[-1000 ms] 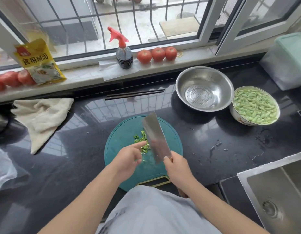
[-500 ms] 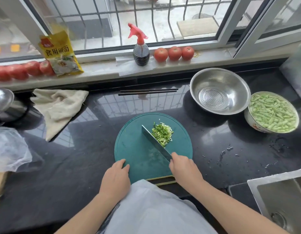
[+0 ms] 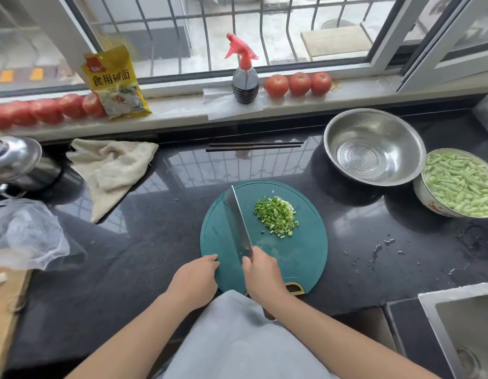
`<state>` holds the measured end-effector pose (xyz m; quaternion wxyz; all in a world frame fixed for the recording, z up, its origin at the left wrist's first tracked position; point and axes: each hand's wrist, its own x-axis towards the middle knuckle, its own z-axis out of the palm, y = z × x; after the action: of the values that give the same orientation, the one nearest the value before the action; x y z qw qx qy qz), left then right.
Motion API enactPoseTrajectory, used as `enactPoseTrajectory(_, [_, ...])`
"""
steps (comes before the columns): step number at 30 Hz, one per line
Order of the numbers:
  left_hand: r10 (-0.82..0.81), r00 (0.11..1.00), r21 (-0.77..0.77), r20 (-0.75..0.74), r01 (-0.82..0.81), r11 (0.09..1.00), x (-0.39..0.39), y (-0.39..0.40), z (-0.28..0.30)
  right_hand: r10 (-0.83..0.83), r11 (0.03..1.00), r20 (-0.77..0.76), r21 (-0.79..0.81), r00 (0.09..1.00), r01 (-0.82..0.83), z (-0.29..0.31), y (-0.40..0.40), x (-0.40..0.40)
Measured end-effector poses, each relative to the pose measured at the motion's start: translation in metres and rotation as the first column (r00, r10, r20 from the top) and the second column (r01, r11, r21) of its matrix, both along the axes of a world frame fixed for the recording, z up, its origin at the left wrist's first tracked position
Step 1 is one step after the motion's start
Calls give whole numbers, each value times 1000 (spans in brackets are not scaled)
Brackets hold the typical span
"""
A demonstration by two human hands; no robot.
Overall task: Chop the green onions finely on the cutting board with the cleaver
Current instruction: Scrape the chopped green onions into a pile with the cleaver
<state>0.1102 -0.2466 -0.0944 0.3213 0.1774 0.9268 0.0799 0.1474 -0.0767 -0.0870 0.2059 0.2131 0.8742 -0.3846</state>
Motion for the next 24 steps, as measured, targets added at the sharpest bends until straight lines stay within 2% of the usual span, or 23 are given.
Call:
enactPoseTrajectory(6, [-36, 999, 17, 11, 36, 999, -4, -4, 4, -57, 998, 3, 26, 998, 57, -8, -27, -12])
enactPoseTrajectory(11, [-58, 998, 14, 19, 58, 998, -4, -8, -3, -179, 978, -4, 104, 984, 178, -6, 10, 8])
enactPoseTrajectory(13, [-68, 997, 8, 22, 68, 998, -3, -10, -4, -134, 983, -9, 122, 991, 134, -4, 22, 19])
enactPoseTrajectory(18, [-90, 996, -8, 5, 90, 996, -3, -8, -2, 126, 986, 0, 106, 992, -125, -1, 12, 41])
enactPoseTrajectory(24, [-93, 995, -15, -18, 93, 996, -2, -6, -5, 110, 964, 9, 241, 994, -109, 4, 55, 39])
